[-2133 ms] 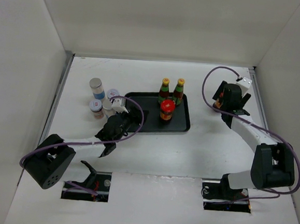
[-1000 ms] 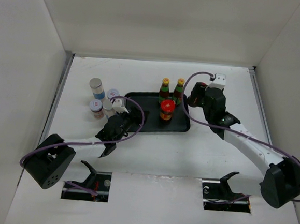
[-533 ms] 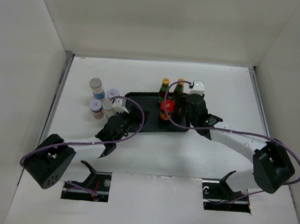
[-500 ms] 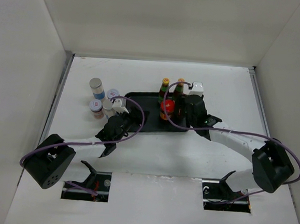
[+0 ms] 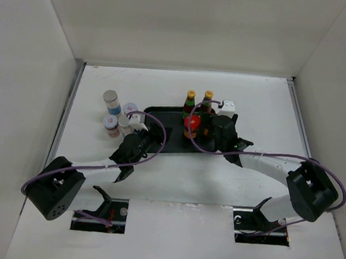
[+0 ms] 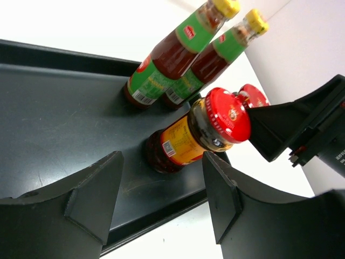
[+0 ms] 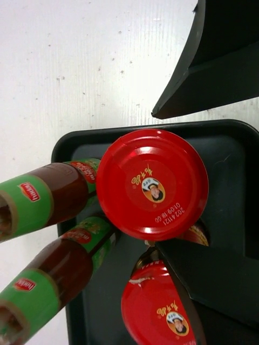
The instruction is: Organize the condiment bottles
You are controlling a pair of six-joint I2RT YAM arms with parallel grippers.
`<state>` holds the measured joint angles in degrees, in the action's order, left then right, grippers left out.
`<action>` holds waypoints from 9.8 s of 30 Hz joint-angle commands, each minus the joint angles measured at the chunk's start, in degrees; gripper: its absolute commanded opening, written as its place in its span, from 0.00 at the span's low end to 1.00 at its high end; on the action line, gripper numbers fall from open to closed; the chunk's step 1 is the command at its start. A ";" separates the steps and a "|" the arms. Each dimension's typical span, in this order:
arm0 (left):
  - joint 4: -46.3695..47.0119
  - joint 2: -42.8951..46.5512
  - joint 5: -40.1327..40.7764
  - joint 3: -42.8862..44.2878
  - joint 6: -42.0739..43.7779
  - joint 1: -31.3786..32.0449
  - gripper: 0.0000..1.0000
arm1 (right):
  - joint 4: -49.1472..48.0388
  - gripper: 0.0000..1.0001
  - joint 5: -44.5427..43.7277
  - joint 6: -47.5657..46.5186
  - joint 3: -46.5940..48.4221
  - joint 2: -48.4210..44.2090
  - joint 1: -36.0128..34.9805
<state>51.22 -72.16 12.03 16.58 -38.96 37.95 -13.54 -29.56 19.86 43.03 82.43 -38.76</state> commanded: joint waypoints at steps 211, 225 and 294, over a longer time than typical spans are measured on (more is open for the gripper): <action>-29.96 -17.22 27.26 35.81 14.44 -1.70 0.48 | -13.44 0.99 7.33 5.89 -12.09 -18.54 -2.68; -26.34 -14.07 26.82 30.97 16.81 -2.14 0.91 | -13.53 1.00 5.83 4.75 -11.82 -18.45 -2.94; -43.39 3.68 29.54 28.08 19.19 -8.57 0.40 | -14.23 1.00 7.59 5.63 -12.18 -18.53 -3.47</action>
<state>8.05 -72.01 39.42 45.80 -20.12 27.11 -24.73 -22.41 25.32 29.47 65.49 -41.82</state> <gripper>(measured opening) 0.609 0.998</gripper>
